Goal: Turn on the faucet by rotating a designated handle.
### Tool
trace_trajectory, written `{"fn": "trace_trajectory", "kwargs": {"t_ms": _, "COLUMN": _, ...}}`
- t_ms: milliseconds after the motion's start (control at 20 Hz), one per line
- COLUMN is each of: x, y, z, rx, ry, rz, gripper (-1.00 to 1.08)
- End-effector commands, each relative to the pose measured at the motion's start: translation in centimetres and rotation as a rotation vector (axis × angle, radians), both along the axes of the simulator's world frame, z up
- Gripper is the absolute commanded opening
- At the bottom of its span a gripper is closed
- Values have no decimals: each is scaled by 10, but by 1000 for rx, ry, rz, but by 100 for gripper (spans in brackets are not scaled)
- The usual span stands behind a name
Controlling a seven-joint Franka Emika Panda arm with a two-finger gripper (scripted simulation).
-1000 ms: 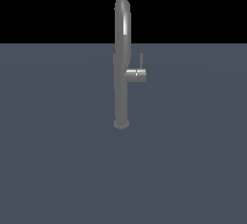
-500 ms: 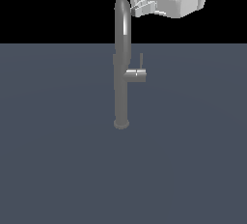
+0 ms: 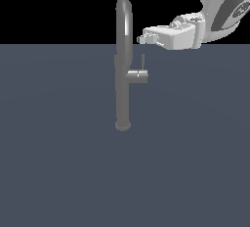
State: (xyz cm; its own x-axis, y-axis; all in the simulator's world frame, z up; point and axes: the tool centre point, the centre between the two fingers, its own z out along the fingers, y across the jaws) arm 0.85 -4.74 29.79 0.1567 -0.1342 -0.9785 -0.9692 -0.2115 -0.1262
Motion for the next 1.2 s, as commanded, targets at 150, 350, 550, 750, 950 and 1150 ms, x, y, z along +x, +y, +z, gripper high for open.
{"fn": "trace_trajectory", "kwargs": {"t_ms": 150, "x": 8, "y": -3, "z": -27, "rx": 84, "ry": 84, "rz": -90, "gripper": -100}}
{"fn": "trace_trajectory", "kwargs": {"t_ms": 350, "x": 11, "y": -4, "z": -41, "rx": 123, "ry": 123, "rz": -133, "gripper": -100}}
{"fn": "trace_trajectory", "kwargs": {"t_ms": 550, "x": 12, "y": -4, "z": -48, "rx": 144, "ry": 144, "rz": -155, "gripper": -100}}
{"fn": "trace_trajectory", "kwargs": {"t_ms": 750, "x": 12, "y": -3, "z": -49, "rx": 147, "ry": 147, "rz": -158, "gripper": -100}}
{"fn": "trace_trajectory", "kwargs": {"t_ms": 950, "x": 9, "y": -4, "z": -48, "rx": 147, "ry": 147, "rz": -158, "gripper": -100}}
{"fn": "trace_trajectory", "kwargs": {"t_ms": 1150, "x": -2, "y": -4, "z": -43, "rx": 147, "ry": 147, "rz": -158, "gripper": -100}}
